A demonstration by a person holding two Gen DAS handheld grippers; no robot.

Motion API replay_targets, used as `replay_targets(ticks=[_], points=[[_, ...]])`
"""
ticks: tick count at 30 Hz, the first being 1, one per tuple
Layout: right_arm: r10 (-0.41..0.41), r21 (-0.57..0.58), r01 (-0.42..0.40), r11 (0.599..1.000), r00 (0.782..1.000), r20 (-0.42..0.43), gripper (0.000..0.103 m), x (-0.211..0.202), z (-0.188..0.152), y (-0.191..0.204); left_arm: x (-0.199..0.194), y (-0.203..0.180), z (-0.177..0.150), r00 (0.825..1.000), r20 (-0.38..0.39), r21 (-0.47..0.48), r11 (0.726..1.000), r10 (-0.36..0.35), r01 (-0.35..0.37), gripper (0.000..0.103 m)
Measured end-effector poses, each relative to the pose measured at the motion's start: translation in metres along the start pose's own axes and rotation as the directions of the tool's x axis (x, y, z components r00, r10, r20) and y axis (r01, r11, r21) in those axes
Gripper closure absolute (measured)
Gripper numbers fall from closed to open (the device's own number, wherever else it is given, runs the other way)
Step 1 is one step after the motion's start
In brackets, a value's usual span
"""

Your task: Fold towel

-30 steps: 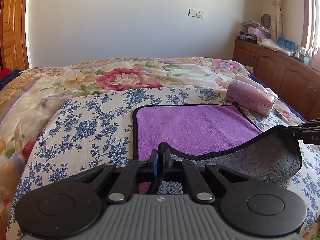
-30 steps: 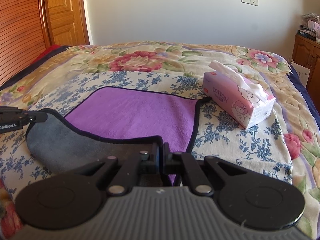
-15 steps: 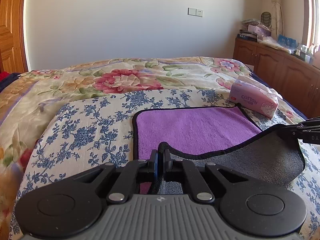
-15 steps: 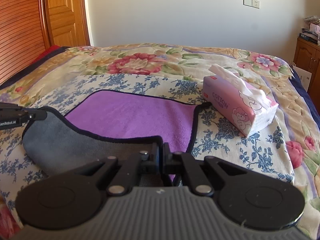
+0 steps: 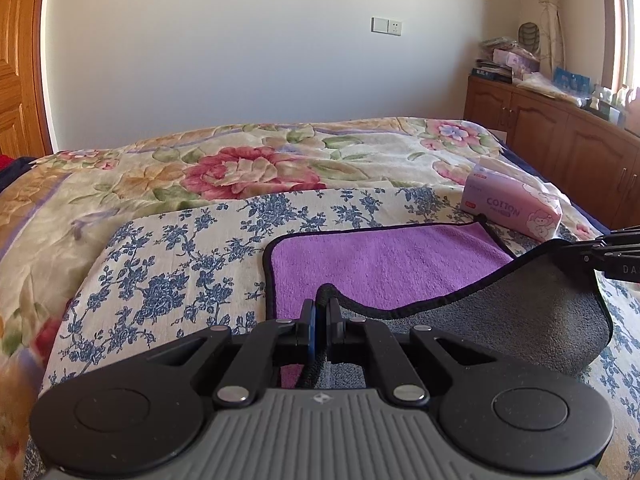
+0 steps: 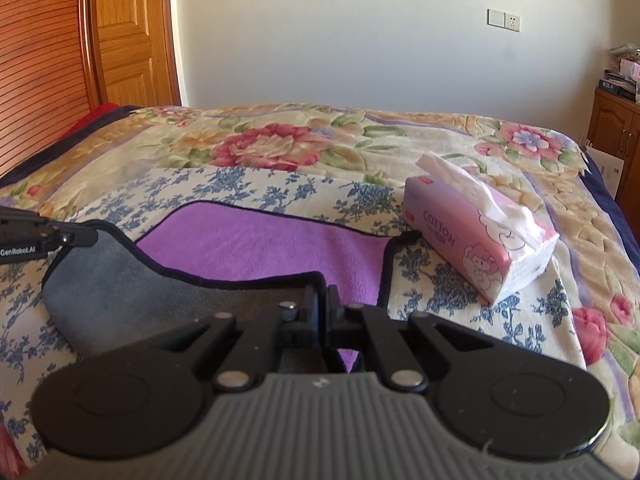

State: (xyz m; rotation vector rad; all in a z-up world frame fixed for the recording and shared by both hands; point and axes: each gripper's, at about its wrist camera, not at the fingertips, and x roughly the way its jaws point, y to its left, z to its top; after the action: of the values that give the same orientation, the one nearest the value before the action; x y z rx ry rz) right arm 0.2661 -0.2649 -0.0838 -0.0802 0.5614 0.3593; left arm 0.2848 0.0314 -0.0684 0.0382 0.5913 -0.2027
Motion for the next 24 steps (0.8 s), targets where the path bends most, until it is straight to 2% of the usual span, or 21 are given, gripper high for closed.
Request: replay_targets(ticks=[24], points=[[-0.015, -0.016, 0.016, 1.0, 0.999, 0.04, 0.099, 0.025, 0.017, -0.017, 0.034, 0.003, 0.037, 0.999, 0.037, 0.038, 0.999, 0.007, -0.008, 0.097]])
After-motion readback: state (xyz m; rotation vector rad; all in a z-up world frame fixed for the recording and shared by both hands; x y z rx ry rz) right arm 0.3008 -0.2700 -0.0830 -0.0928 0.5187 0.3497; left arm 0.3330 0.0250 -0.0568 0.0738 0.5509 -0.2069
